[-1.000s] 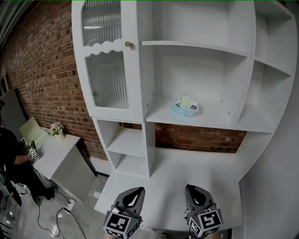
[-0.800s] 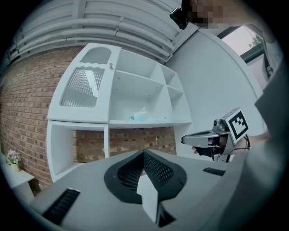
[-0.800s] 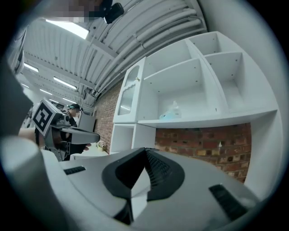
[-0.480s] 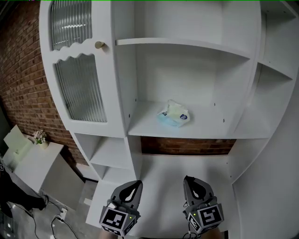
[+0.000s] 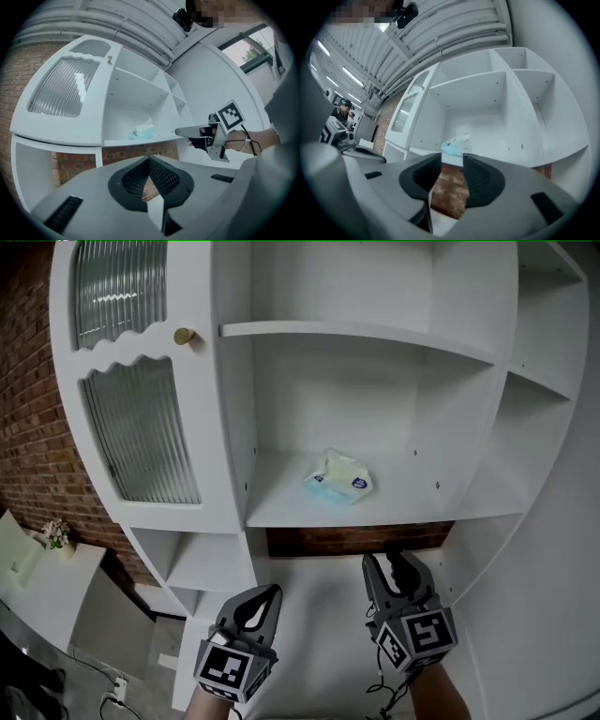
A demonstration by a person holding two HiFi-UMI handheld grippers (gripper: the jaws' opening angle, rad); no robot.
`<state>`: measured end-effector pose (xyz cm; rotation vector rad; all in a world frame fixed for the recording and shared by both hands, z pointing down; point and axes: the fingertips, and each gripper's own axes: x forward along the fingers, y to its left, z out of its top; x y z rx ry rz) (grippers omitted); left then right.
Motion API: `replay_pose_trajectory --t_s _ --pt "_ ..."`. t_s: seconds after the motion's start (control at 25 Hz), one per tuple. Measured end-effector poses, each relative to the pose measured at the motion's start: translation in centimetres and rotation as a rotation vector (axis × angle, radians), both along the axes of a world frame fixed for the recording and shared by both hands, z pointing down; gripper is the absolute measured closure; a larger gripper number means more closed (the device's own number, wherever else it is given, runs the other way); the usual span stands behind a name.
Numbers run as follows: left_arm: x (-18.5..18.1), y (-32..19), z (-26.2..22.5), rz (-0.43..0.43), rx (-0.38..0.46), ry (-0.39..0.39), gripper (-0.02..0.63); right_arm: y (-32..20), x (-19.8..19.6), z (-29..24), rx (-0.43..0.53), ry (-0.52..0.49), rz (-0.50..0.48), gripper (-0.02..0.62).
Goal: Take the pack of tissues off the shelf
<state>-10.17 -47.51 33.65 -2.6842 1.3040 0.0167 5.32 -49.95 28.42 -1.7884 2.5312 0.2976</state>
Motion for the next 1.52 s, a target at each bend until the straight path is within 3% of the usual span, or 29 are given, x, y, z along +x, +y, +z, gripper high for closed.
replay_pose_trajectory --t_s 0.04,0.16,0.4,0.72,0.84,0.96,1.04,1.2,1.32,1.52 --pt "-0.1 -0.3 -0.3 0.006 0.006 0.0 0.6 -0.9 0.1 -0.9 0.007 -0.006 0.011 0.434" --pt "-0.5 -1.3 -0.8 0.008 0.031 0.01 0.6 -3.6 0.7 -3.3 0.007 0.001 0.049 0.319" --pt "-1.8 -2.8 -0.3 -0.012 0.033 0.007 0.6 -8.9 0.8 -5.8 -0.049 0.077 0.067 0.181" --pt "-3.4 -3.8 1.2 -0.041 0.002 0.001 0.6 -14.3 -0.9 -4.6 -0.297 0.127 -0.024 0.161" --pt "-3.7 -4.0 1.3 -0.046 0.002 0.002 0.6 -15.3 -1.1 -3.4 -0.381 0.152 -0.049 0.183" --pt "-3.8 -4.1 1.5 -0.049 0.002 0.001 0.6 -15.6 -1.0 -3.1 -0.412 0.164 -0.05 0.302" --pt "-3.8 -4.2 1.6 -0.052 -0.001 0.001 0.6 -15.7 -1.1 -3.1 -0.423 0.179 -0.06 0.319" --pt "-3.5 -4.1 1.7 -0.05 -0.003 -0.001 0.6 -15.8 -0.8 -3.0 -0.416 0.22 -0.04 0.393" --pt "-3.4 -3.9 1.8 -0.052 -0.002 -0.005 0.6 -16.0 -0.3 -2.9 -0.39 0.265 0.008 0.488" --pt "-3.6 -3.1 1.8 -0.058 -0.006 -0.007 0.6 -15.5 -0.2 -3.0 -0.347 0.305 0.047 0.528"
